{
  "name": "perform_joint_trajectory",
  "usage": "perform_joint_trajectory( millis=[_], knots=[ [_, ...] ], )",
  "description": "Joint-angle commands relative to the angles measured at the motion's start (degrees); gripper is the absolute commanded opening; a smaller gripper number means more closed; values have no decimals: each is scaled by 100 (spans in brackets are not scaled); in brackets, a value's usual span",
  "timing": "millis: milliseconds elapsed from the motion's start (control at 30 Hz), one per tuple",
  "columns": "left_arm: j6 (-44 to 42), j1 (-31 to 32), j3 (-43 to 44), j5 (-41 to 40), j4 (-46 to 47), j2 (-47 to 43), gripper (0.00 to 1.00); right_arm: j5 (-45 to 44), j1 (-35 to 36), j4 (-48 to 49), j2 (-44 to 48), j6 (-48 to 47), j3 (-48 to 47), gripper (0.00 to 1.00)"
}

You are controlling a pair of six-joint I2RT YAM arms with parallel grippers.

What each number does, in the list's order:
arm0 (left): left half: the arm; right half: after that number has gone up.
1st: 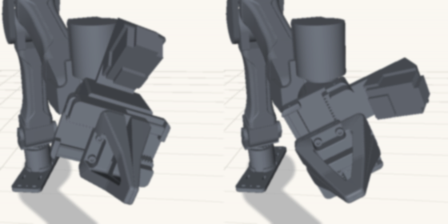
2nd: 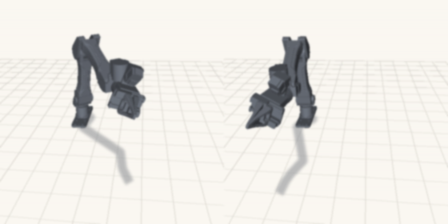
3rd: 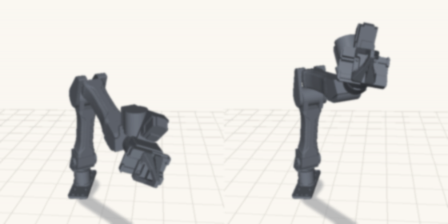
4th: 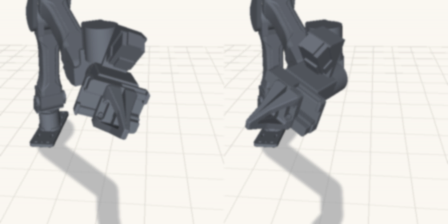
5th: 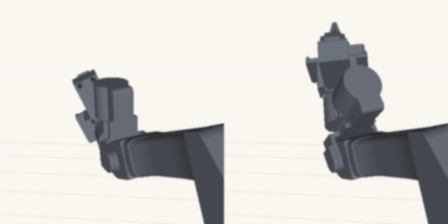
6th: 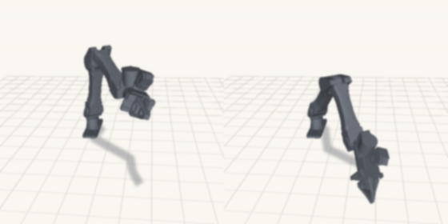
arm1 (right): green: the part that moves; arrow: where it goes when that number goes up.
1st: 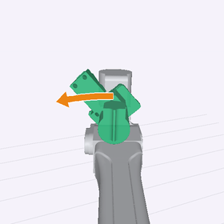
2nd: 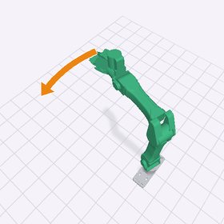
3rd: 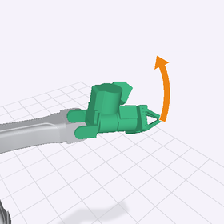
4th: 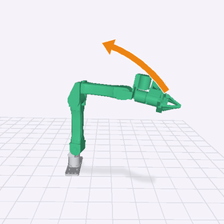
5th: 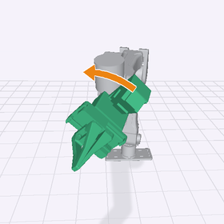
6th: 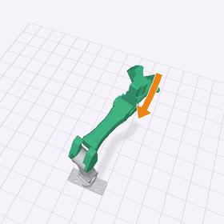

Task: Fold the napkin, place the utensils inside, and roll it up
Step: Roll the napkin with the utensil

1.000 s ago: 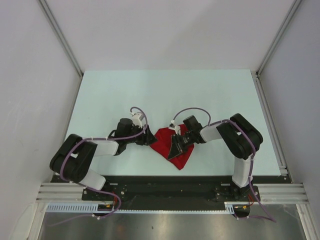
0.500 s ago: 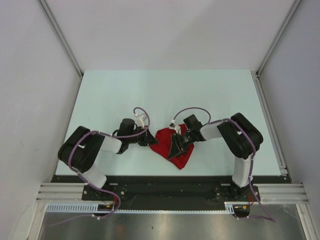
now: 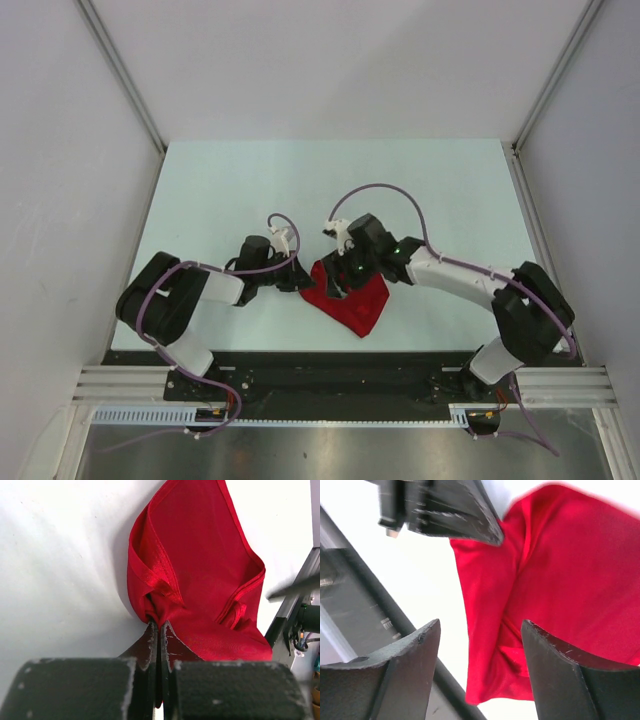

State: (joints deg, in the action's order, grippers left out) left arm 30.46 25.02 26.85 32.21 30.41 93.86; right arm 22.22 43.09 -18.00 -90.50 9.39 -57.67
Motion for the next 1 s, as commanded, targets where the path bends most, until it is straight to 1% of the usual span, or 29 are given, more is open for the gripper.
perform_joint_trajectory(
  millis=[0,33,67,133,167,267,367,567,667,800,967],
  knots=[
    [-102,47,145,102,-97,-26,0,-2913,1182,279,340,-638,53,71],
    [-101,47,154,102,-106,-26,0,-3238,1619,393,323,-727,106,71],
    [-110,47,154,93,-115,-35,0,-3833,1806,681,270,-815,194,71],
    [-119,47,154,93,-132,-44,0,-4241,2227,1042,200,-921,404,71],
    [-119,47,145,93,-141,-52,0,-4487,2326,1157,104,-1060,467,71],
    [-128,47,162,75,-159,-61,0,-4752,2659,1482,-46,-1237,625,70],
    [-128,47,180,75,-159,-26,0,-4840,2827,1589,-283,-1360,625,69],
    [-128,47,180,93,-167,-26,0,-4911,2845,1677,-662,-1396,661,68],
    [-136,47,189,101,-159,-26,0,-4876,2740,1677,-776,-1361,687,68],
    [-128,47,180,102,-167,-44,0,-4596,2459,1668,-899,-1194,766,68],
    [-145,56,180,110,-167,-88,1,-4130,2274,1519,-1110,-1018,784,65]
  ],
)
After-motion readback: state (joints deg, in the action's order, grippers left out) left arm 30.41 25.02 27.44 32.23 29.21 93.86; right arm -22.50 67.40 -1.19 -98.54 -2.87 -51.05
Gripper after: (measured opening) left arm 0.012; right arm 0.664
